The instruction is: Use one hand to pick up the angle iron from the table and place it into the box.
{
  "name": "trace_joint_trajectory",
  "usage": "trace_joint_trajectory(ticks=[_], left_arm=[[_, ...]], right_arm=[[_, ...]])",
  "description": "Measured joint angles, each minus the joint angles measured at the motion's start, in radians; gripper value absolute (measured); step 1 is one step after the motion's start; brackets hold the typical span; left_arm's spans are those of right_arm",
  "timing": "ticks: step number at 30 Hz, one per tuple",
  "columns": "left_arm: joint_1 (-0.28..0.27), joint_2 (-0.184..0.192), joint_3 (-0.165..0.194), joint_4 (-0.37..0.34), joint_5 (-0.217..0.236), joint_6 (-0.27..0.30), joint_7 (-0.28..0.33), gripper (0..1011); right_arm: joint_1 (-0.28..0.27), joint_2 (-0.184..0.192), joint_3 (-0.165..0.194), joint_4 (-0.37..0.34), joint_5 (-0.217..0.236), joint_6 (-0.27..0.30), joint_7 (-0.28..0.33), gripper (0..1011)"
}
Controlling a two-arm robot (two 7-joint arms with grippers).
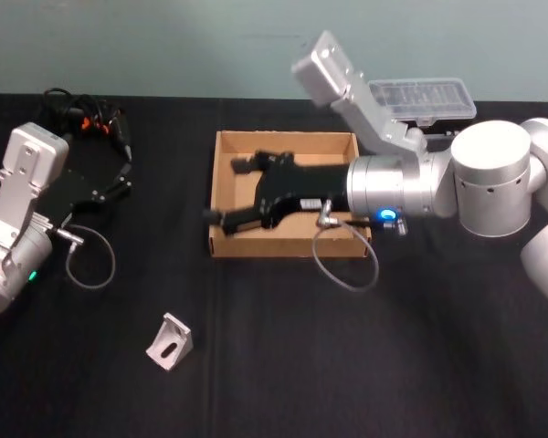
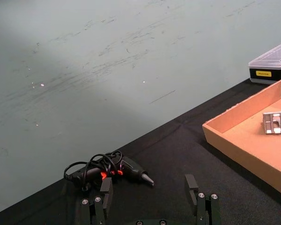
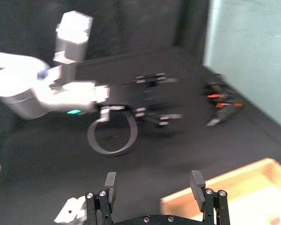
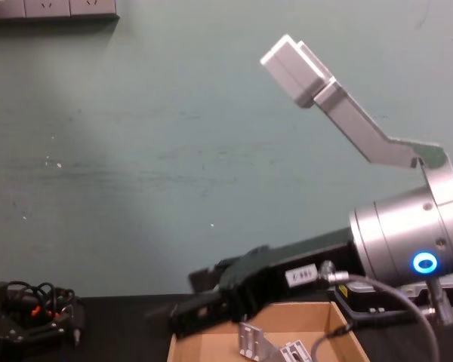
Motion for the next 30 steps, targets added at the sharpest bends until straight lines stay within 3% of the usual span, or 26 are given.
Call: trace_joint_trajectory(ticks=[6, 13, 19, 30], left_arm=[[0.000, 0.000, 0.000, 0.000, 0.000, 0.000, 0.000, 1000], [0.000, 0.000, 0.000, 0.000, 0.000, 0.000, 0.000, 1000], [0.000, 0.000, 0.000, 0.000, 0.000, 0.000, 0.000, 1000], [0.000, 0.000, 0.000, 0.000, 0.000, 0.000, 0.000, 1000]], right_arm=[[0.012, 0.028, -0.080, -0.005, 0.008, -0.052, 0.124, 1004], [0.049, 0.028, -0.164, 0.030, 0.009, -0.086, 0.236, 1004], [0.074, 0.018, -0.218, 0.059, 0.000, -0.101, 0.271, 1004], [0.105, -0.003, -0.290, 0.102, -0.030, -0.123, 0.273, 1004]])
